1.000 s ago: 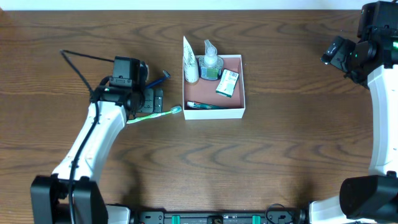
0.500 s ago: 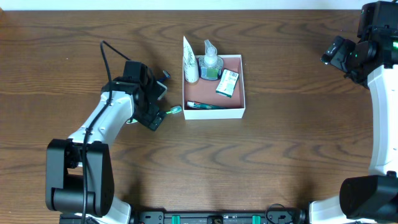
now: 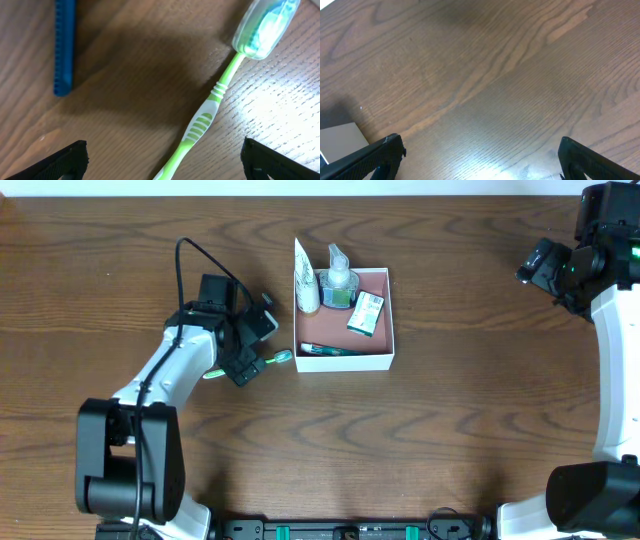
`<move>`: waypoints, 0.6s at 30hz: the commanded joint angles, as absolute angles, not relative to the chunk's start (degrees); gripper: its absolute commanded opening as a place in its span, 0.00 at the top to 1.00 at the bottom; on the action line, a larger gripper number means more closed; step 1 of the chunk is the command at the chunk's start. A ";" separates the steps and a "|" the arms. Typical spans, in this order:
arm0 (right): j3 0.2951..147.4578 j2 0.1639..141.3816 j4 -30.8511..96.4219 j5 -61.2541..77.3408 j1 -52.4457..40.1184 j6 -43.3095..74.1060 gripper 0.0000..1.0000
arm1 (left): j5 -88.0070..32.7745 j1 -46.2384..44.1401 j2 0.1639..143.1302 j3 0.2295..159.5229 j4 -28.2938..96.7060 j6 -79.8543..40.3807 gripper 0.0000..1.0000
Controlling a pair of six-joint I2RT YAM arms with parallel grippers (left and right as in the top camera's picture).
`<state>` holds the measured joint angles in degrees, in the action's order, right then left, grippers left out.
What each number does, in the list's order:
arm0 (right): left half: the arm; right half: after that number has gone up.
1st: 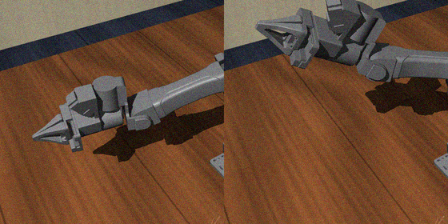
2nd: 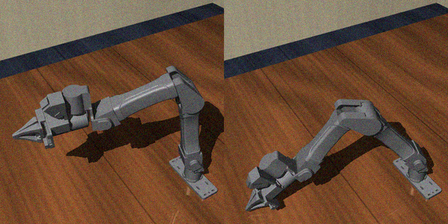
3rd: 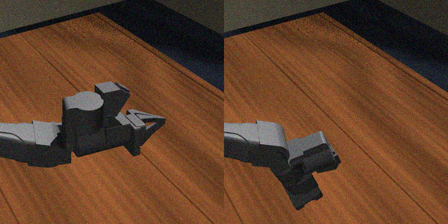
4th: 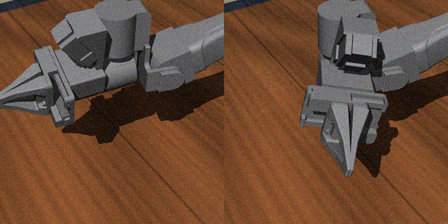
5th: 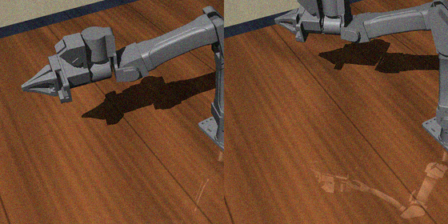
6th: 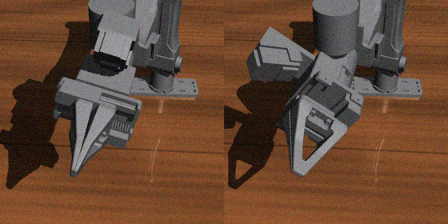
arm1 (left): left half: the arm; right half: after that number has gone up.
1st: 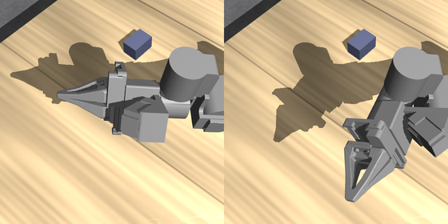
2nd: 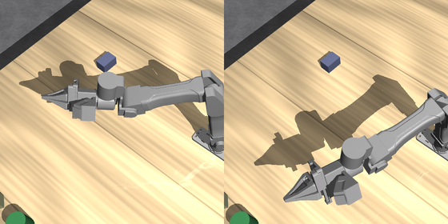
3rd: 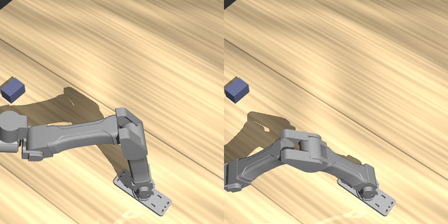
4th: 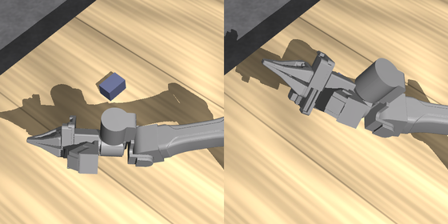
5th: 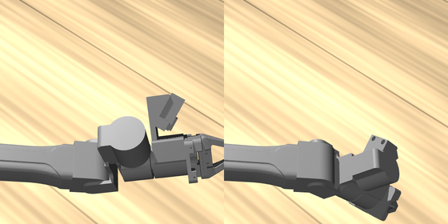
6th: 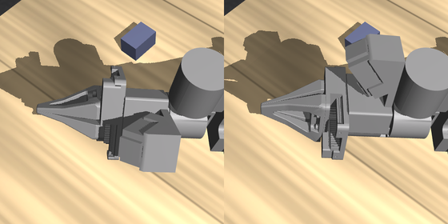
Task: Pack container
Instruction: 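Lower the left gripper and grasp the green toothbrush handle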
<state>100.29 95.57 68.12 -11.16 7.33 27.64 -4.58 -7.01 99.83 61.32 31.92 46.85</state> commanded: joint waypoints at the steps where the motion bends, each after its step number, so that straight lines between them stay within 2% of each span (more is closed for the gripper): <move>1: 100.38 95.59 68.18 -11.35 7.55 28.23 0.01 | -6.96 -7.03 101.10 60.86 31.38 48.45 0.05; 11: 100.36 95.59 68.18 -11.35 7.55 28.23 0.01 | -8.16 -7.03 103.37 60.84 31.59 48.42 0.05; 18: 100.36 95.59 68.18 -11.35 7.55 28.23 0.01 | -8.16 -7.03 104.18 60.82 31.94 48.42 0.14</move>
<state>100.29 95.57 68.12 -11.16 7.33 27.64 -7.38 -7.03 103.72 61.32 31.66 48.01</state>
